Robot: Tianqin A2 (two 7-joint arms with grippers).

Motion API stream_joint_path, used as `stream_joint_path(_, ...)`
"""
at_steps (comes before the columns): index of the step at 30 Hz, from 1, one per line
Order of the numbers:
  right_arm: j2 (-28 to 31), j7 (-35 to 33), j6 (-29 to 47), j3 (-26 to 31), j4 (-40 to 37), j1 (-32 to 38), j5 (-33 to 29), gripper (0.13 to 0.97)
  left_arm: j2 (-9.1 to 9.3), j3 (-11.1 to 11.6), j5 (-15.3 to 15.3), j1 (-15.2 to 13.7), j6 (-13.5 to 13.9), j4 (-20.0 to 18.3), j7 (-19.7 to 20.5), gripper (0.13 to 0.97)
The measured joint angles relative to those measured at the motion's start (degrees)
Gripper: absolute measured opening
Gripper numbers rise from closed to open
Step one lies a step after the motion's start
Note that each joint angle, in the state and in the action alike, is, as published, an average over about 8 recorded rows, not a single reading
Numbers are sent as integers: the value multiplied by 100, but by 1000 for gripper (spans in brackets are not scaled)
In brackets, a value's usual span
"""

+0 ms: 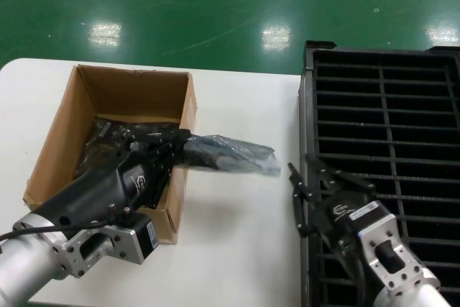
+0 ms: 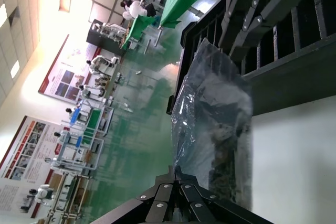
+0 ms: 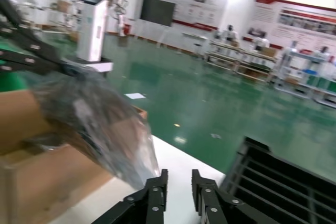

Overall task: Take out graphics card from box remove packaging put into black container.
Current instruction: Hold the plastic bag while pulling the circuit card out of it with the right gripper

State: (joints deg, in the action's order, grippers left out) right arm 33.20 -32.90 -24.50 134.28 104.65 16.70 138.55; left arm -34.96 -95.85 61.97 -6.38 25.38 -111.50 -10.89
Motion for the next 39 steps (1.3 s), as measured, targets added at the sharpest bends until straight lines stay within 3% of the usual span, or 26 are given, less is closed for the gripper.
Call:
stream_joint_path(12, 285, 126, 434, 625, 156, 369, 148, 158, 0, 0, 0, 0, 0, 0, 0, 140)
stream_joint_path(24, 575, 433, 812, 873, 125, 573, 18, 135, 0, 0, 0, 0, 0, 0, 0, 140)
stream_joint_path(39, 526, 1468, 2176, 1122, -1076, 1807, -716, 134, 0, 0, 0, 0, 0, 0, 0, 140)
